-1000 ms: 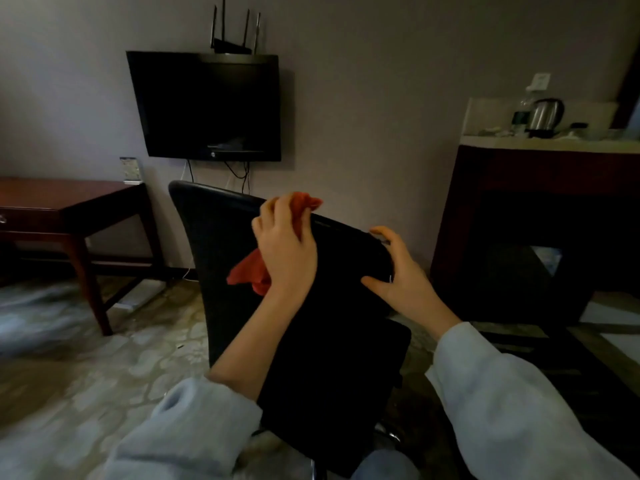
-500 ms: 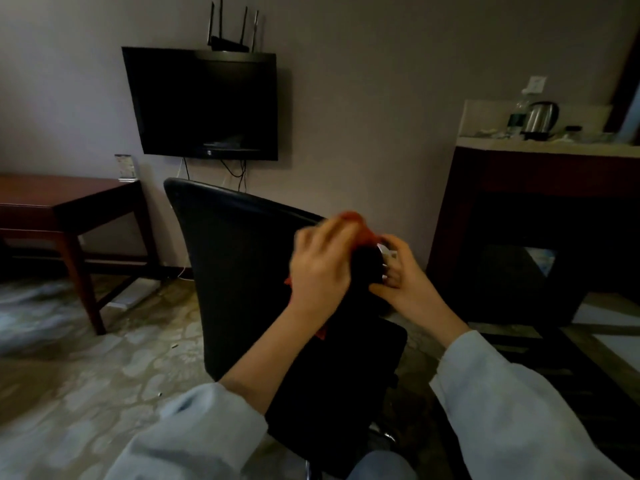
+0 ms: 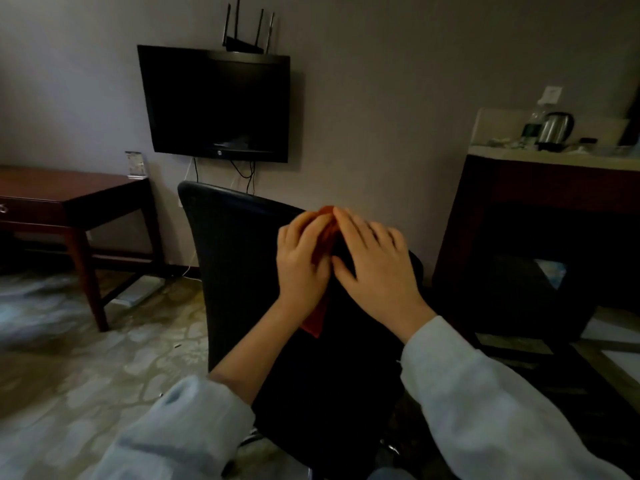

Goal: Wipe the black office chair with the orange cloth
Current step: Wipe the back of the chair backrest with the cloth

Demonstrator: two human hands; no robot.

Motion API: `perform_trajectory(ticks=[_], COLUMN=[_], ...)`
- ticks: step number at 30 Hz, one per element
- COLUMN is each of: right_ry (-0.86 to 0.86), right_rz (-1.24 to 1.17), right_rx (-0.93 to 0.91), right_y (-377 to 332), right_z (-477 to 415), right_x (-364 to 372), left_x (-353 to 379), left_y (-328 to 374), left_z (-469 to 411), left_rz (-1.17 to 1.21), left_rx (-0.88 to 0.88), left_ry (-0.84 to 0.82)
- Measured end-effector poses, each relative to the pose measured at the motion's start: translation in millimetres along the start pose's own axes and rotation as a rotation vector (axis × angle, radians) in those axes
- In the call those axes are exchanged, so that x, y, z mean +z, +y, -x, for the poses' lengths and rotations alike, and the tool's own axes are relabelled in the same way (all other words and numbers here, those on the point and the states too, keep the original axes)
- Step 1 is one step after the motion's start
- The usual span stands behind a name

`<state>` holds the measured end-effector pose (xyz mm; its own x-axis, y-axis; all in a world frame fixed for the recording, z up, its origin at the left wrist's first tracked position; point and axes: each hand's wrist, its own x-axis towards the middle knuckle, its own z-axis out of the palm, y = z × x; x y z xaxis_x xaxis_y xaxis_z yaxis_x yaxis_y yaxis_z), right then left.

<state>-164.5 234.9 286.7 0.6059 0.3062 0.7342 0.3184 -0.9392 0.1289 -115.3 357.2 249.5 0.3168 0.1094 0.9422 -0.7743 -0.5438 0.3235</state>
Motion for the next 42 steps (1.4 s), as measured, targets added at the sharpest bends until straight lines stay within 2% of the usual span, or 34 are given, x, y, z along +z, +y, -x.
perform_trajectory(ticks=[3,5,8,13,15,19,24,27,31,33,37,40,42], right_ry=[0.068,0.13,0.168,0.083,0.038,-0.156,-0.221,-0.221,-0.341,-0.405,-0.41,-0.482,-0.533], right_rz=[0.26,0.334,0.279,0.239,0.211,0.113,-0.004,-0.074,-0.122,-0.038,0.042,0.024,0.004], right_rx=[0.018,-0.017,-0.045,0.017,0.044,0.108,-0.04,-0.04,-0.166,-0.244,-0.346,-0.373,-0.379], right_y=[-1.7,2.1,1.8,-4.6,-4.1,-14.3,-52.8,-60.8,-54.8,-52.8,-45.9,-47.2,-50.1], right_z=[-7.6,-8.9,-8.2,-5.1,-5.8,-22.4,-62.6,-86.3,-105.5,-111.8,-119.4,-127.6,-134.9], right_x=[12.3,14.1,12.7,6.6,4.7,-9.7,-4.7,2.1,11.7,17.0,19.6,19.6,21.7], left_x=[-11.7,-21.3,-38.4,-74.5,-78.9,-71.2,-52.9,-50.4,-57.7,-63.2,-85.8,-91.2,-83.5], left_y=[-27.5,-40.9,-72.3,-108.0,-105.0,-85.5,-44.5,-42.7,-71.8,-97.2,-173.8,-205.0,-203.8], left_z=[-14.5,-23.7,-39.3,-74.5,-79.2,-68.2,-49.8,-45.0,-50.0,-53.1,-58.5,-69.6,-74.0], left_rz=[-0.03,-0.013,-0.017,0.143,0.109,0.058,0.14,0.126,-0.001,-0.018,0.013,0.089,0.133], left_rx=[-0.07,-0.137,-0.234,-0.569,-0.549,-0.374,-0.174,-0.16,-0.174,-0.272,-0.53,-0.692,-0.726], left_ry=[0.03,0.057,0.104,0.157,0.083,-0.094,-0.12,-0.128,0.015,0.127,0.325,0.401,0.436])
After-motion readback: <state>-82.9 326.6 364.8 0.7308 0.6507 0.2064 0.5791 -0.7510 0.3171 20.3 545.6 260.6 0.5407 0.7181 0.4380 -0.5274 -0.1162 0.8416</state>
